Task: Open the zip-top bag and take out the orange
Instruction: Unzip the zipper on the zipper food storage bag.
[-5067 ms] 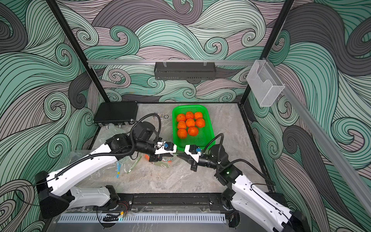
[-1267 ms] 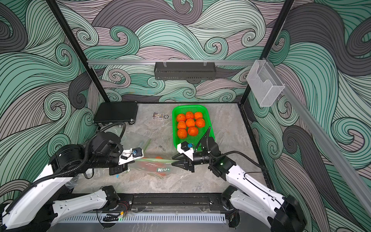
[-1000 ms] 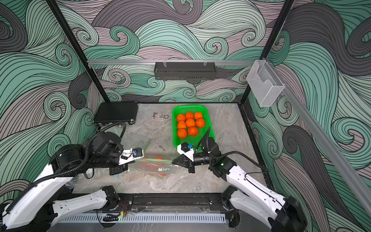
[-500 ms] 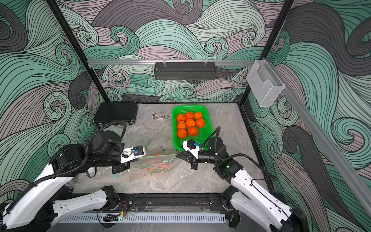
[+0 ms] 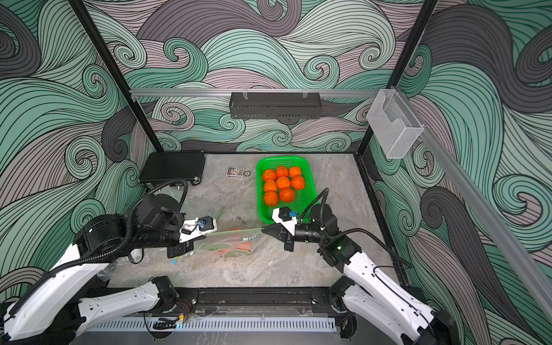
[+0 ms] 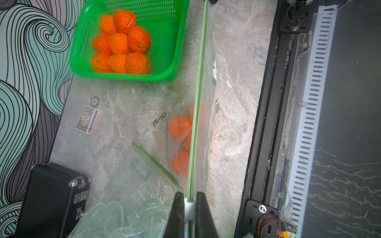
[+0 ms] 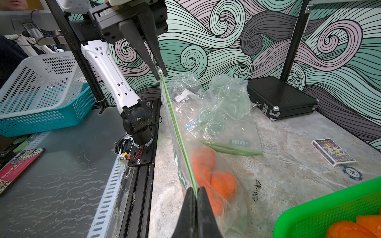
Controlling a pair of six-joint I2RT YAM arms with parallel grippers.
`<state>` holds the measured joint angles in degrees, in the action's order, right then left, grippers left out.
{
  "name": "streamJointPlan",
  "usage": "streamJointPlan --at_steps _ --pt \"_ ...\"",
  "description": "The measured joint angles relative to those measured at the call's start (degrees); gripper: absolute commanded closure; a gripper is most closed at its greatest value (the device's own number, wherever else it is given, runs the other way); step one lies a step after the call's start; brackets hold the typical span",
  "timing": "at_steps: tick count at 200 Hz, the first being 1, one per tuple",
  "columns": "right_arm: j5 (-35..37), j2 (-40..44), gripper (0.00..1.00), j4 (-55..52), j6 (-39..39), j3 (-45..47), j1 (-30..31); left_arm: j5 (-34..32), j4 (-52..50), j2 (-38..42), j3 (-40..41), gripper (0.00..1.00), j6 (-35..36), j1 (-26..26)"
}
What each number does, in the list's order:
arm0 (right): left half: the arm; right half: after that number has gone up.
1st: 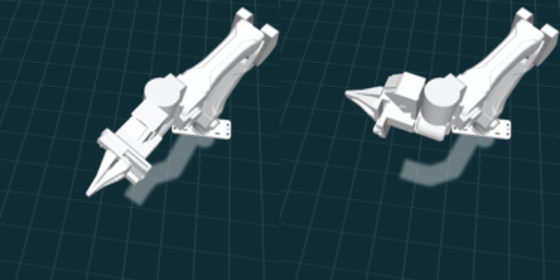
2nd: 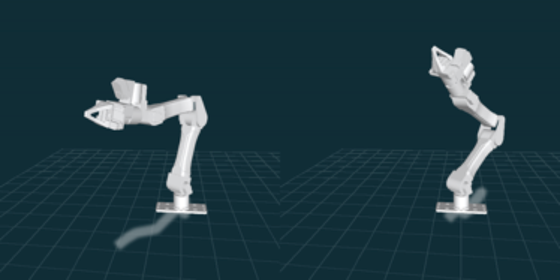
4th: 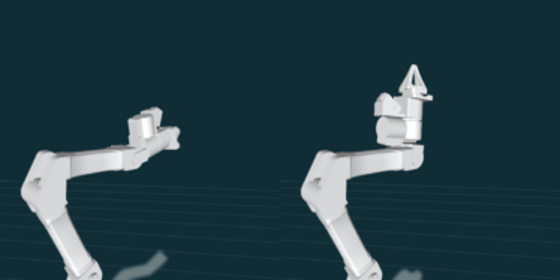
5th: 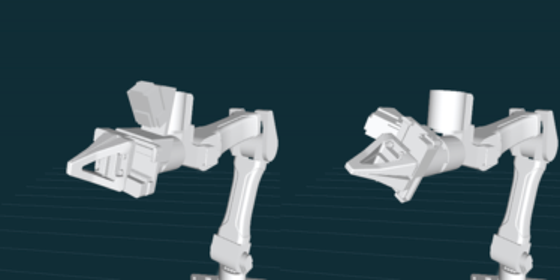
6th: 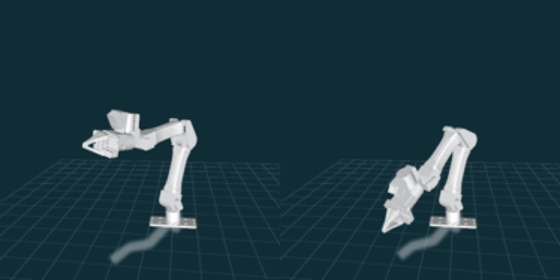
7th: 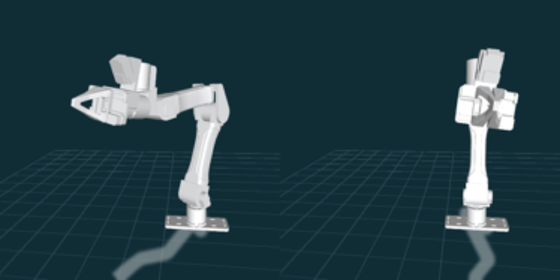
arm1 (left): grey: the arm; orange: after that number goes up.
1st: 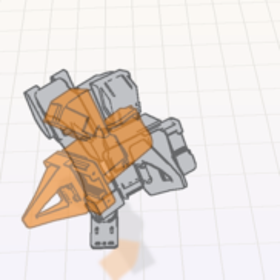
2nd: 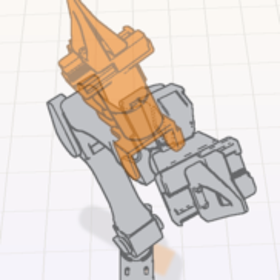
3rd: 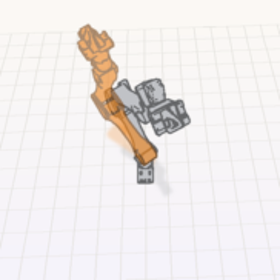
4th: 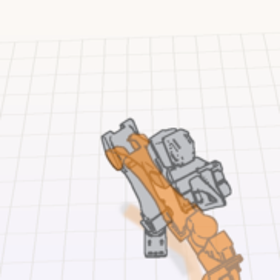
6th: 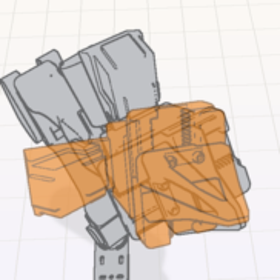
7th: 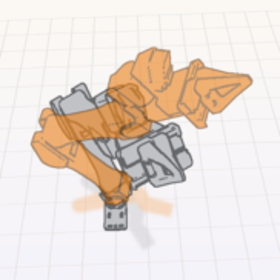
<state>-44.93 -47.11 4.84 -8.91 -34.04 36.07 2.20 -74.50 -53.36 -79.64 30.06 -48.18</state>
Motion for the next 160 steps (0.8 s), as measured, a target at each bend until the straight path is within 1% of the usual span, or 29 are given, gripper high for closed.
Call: streamJointPlan --at_steps 160 --pt "1.0 0.3 1.0 0.6 0.2 0.0 -1.1 -0.5 -0.3 1.5 0.0 0.97 -0.7 0.0"
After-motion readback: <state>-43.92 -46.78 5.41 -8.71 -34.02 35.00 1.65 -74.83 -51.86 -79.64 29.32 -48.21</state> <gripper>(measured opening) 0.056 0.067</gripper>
